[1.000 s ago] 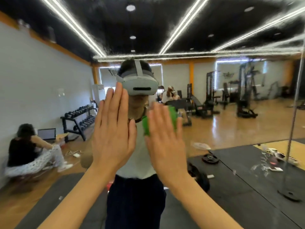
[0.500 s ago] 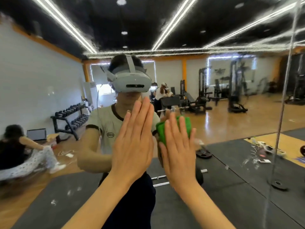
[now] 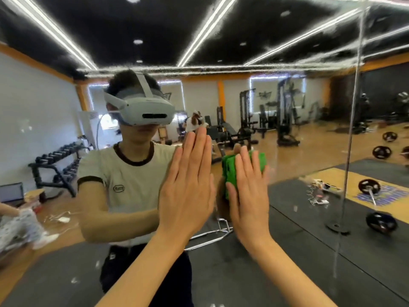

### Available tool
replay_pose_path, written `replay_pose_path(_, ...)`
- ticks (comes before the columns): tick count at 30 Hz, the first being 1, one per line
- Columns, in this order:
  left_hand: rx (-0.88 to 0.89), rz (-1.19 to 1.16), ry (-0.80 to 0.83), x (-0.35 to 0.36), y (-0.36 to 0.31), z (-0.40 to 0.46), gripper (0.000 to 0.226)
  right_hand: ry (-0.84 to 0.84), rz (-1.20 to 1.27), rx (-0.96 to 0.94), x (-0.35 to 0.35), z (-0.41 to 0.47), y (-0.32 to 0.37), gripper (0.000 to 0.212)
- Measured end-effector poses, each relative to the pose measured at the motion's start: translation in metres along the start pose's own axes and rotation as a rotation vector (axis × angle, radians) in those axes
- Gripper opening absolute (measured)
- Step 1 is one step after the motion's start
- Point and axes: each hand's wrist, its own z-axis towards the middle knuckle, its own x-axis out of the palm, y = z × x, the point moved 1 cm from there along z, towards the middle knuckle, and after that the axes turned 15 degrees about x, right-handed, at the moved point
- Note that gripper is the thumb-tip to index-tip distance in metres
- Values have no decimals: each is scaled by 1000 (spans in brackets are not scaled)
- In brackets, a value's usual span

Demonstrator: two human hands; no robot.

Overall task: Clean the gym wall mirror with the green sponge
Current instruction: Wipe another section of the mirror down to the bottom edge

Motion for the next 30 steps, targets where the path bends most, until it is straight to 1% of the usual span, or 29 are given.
replay_pose_path(1,2,7,-5,0,0,0,64,41,-67,-135,-5,2,-13,50)
replay_pose_path(2,4,9,-12,1,0,0,65,56,-108,-197,-12,6,-28,50)
replay_pose_path(3,5,7,-17,1,0,0,66,50,-120,-189,-18,9,-43,50)
replay_pose_path(4,4,5,-17,1,-1,0,66,27,-108,-116,-22,11,-58,50)
replay_pose_path(6,3,7,-7,1,-1,1,66,-61,-30,147,-29,17,-82,53)
replay_pose_path(8,3,8,5,0,-1,0,65,-198,69,411,-28,24,-88,52)
replay_pose_path(9,-3,3,8,0,-1,1,65,-269,109,514,-25,28,-83,52)
replay_pose_path(10,-16,-4,6,-1,-2,2,65,-317,139,585,-20,32,-71,52)
replay_pose_path(11,-32,-15,-1,-2,-3,2,64,-325,156,594,-14,33,-56,53)
replay_pose_path(12,-46,-28,-9,-3,-3,2,64,-282,153,518,-7,32,-40,54)
replay_pose_path(13,-52,-36,-16,-4,-3,3,64,-207,128,345,-2,31,-26,54)
replay_pose_path(15,-52,-28,-18,-5,-4,6,64,-25,-25,-148,-4,29,-16,50)
replay_pose_path(16,-57,-25,-13,-5,-3,5,65,50,-118,-375,-11,35,-26,49)
replay_pose_path(17,-68,-23,-8,-5,-3,5,67,89,-187,-537,-21,46,-43,49)
replay_pose_path(18,-77,-19,-3,-5,-3,5,69,104,-221,-603,-30,57,-64,48)
replay_pose_path(19,-83,-16,2,-6,-3,6,70,93,-219,-566,-39,67,-87,48)
replay_pose_path(20,-82,-22,7,-7,-2,5,70,63,-197,-440,-49,74,-110,48)
replay_pose_path(22,-108,-62,7,-10,-4,6,68,-60,-113,-63,-65,83,-152,51)
replay_pose_path(24,-153,-104,-22,-13,-14,12,66,-190,0,281,-67,86,-158,54)
replay_pose_path(25,-160,-118,-42,-12,-23,18,65,-219,48,370,-62,85,-144,54)
replay_pose_path(26,-155,-133,-60,-9,-34,26,63,-209,77,367,-53,83,-123,55)
replay_pose_path(27,-145,-156,-78,-4,-46,37,62,-168,69,264,-43,77,-100,55)
replay_pose_path(29,-134,-222,-122,6,-67,60,59,-46,-19,-142,-26,60,-66,54)
replay_pose_path(30,-150,-258,-146,10,-74,69,58,3,-74,-313,-25,59,-66,53)
